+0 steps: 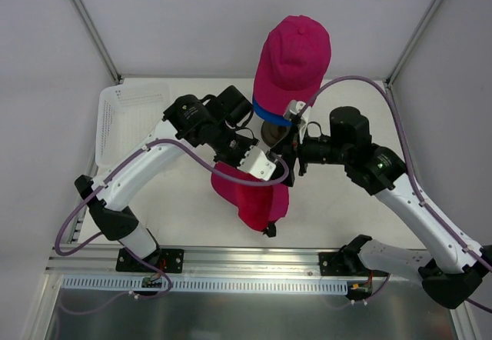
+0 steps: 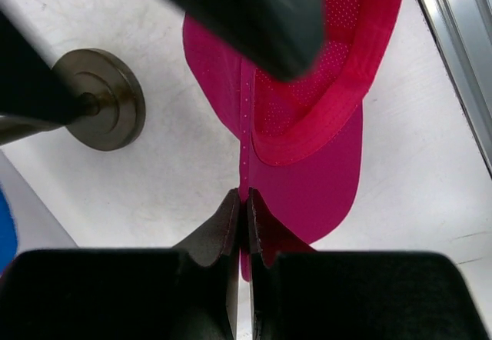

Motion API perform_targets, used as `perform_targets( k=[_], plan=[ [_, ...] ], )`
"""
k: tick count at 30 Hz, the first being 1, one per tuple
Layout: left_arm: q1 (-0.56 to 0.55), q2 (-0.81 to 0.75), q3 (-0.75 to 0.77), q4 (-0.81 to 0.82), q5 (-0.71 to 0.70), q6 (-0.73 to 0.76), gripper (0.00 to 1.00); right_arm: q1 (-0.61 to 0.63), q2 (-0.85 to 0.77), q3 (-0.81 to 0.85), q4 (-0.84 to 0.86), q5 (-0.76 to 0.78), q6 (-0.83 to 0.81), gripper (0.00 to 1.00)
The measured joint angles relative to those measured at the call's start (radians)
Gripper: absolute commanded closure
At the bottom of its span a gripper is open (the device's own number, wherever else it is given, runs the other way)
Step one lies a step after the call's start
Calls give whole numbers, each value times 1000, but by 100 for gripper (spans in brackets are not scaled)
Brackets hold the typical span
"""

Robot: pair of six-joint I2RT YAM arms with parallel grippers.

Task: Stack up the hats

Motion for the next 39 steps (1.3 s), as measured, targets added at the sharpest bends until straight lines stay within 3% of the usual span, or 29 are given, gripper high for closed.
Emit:
perform_targets(
  k=[7,19,29,39],
  plan=[
    [-32,14,126,-55,-64,-30,100,54,33,-52,37,10,17,20],
    [-42,15,184,-98,-156,-72,100,58,61,-21,69,15,13,23],
    [-102,14,166,-43,-108,-78,100,-4,-72,-101,105,125,20,22],
    [-106,15,199,-43,-97,-71,100,-12,-77,-145,122,79,20,26]
  ],
)
